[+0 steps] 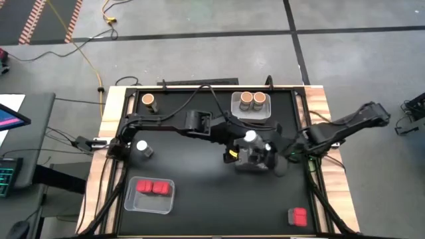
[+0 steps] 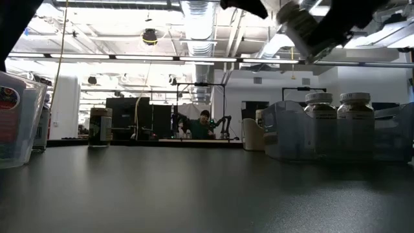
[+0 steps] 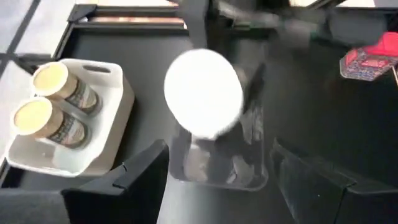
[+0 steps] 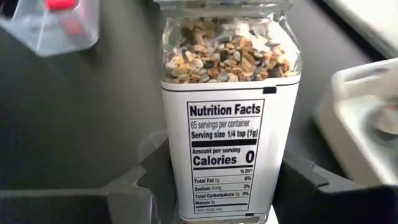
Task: Sort spices by type
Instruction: Put the top white spice bottle in the black bin
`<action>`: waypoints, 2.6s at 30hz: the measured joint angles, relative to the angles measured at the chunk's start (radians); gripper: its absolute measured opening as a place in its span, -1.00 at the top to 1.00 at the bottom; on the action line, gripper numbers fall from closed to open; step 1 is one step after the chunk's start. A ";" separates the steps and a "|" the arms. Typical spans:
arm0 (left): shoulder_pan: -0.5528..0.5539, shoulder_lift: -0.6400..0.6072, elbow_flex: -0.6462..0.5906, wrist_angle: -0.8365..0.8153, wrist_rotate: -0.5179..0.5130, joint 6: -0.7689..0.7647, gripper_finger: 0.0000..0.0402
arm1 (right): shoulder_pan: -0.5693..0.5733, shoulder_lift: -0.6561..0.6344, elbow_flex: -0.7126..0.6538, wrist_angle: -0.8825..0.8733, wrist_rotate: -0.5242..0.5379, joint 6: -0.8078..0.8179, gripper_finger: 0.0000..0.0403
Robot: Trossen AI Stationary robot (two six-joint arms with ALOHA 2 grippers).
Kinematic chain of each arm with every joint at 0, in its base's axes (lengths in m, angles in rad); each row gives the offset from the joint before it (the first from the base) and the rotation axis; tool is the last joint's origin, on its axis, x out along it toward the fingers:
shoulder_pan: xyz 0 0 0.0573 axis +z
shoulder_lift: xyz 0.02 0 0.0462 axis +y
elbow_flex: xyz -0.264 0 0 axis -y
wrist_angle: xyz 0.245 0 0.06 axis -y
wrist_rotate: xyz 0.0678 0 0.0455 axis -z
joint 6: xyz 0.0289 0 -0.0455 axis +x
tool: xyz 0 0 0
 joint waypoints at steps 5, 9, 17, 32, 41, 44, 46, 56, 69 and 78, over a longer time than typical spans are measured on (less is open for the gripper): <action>0.000 0.001 -0.099 0.213 0.000 0.029 -0.34 | 0.101 -0.136 0.000 -0.106 0.117 0.115 -0.08; 0.015 0.003 -0.207 0.452 0.091 0.021 -0.34 | 0.170 -0.182 0.000 -0.128 0.175 0.173 -0.08; 0.037 -0.070 -0.430 0.695 0.166 -0.058 -0.34 | 0.304 -0.211 0.000 -0.241 0.306 0.294 -0.09; 0.035 -0.432 -1.141 1.421 0.106 -0.316 -0.34 | 0.297 -0.205 0.001 -0.066 0.350 0.149 -0.09; 0.044 -0.432 -1.142 1.417 0.096 -0.321 -0.34 | 0.232 -0.173 0.001 0.032 0.319 0.118 -0.09; 0.061 -0.432 -1.142 1.415 0.095 -0.218 -0.34 | 0.212 -0.141 0.001 0.093 0.318 0.115 -0.09; 0.069 -0.432 -1.142 1.416 0.120 -0.155 -0.34 | 0.195 -0.115 0.001 0.140 0.318 0.111 -0.09; 0.077 -0.421 -1.142 1.531 0.291 0.011 -0.34 | 0.108 0.029 0.001 0.370 0.235 0.027 -0.09; 0.052 -0.420 -1.141 1.563 0.277 -0.053 -0.21 | -0.009 0.045 0.001 0.534 0.024 -0.148 -0.09; 0.034 -0.423 -1.125 1.572 0.242 -0.039 -0.14 | -0.055 0.044 0.001 0.604 -0.097 -0.240 -0.09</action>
